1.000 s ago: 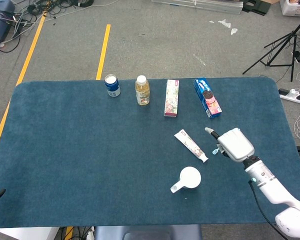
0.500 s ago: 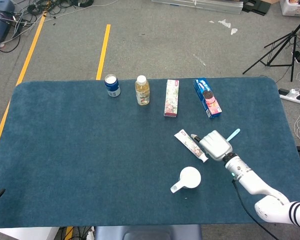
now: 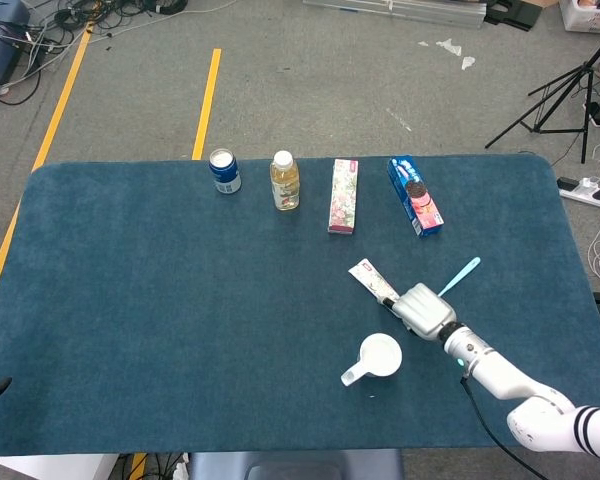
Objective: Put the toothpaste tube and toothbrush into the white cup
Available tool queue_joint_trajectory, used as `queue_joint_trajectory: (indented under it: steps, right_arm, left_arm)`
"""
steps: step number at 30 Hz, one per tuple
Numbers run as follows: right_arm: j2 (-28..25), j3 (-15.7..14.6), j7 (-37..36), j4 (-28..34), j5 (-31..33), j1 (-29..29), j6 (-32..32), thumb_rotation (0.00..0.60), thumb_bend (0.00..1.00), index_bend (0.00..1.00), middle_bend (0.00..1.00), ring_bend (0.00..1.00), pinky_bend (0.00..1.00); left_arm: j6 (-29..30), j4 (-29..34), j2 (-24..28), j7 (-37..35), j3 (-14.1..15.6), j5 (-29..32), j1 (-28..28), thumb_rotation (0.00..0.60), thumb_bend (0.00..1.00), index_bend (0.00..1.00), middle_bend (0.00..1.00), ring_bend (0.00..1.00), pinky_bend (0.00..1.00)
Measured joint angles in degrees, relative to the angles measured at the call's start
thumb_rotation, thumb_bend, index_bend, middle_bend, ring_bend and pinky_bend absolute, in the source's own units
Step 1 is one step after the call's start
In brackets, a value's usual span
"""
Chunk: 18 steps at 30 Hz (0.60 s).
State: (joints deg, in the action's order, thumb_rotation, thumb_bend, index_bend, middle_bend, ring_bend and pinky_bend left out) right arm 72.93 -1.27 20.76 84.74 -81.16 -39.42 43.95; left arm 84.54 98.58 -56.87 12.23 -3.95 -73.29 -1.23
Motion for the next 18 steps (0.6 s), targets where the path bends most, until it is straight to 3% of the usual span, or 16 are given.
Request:
queue_joint_trajectory:
  steps: [18]
  right_arm:
    - [0.27, -1.71, 0.82, -1.56, 1.74, 0.13, -1.97, 0.600, 0.90, 0.26, 1.00, 1.00, 1.00]
  left_arm:
    - [-0.06, 0.05, 0.01, -0.02, 0.01, -0.03, -0.07, 0.600, 0.00, 0.38, 0.14, 0.16, 0.17]
